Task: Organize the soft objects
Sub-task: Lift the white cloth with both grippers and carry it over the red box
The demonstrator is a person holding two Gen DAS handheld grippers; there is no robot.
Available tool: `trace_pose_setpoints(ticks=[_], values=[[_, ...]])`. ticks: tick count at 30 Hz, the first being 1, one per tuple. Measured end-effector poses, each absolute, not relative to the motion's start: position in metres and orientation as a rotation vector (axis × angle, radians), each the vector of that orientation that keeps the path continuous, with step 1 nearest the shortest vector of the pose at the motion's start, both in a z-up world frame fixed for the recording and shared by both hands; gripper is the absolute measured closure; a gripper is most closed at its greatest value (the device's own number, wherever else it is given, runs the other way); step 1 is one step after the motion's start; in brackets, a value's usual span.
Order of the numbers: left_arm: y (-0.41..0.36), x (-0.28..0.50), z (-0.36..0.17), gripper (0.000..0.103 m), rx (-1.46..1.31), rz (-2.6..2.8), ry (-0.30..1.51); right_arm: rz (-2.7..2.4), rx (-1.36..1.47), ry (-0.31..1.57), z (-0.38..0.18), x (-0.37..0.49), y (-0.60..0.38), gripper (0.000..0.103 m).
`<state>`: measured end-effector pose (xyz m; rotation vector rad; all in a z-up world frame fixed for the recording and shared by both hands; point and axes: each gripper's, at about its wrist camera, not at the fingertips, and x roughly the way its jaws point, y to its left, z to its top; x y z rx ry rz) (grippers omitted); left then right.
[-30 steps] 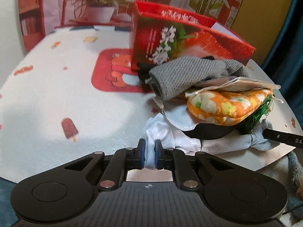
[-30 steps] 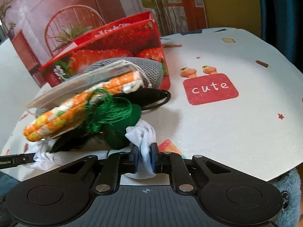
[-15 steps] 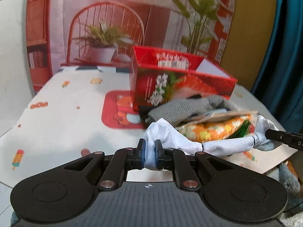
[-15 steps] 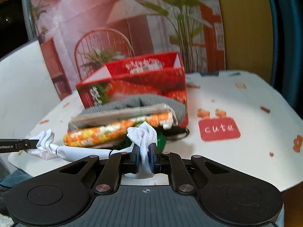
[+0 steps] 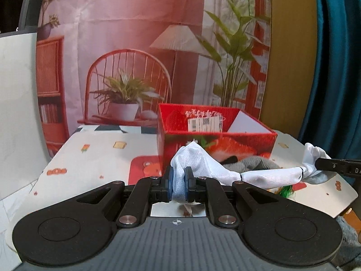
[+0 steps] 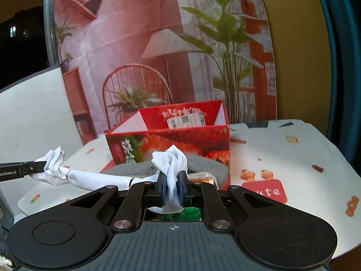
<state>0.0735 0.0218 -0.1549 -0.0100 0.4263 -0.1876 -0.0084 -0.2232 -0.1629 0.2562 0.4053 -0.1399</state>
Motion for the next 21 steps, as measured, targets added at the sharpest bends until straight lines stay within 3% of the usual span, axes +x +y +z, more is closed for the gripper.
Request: trace_pose_setpoints(ticks=[21], values=[[-0.012, 0.212, -0.115, 0.092, 0.095, -0.158, 0.465, -0.143, 0.126, 0.440, -0.122, 0.130, -0.280, 0.093]])
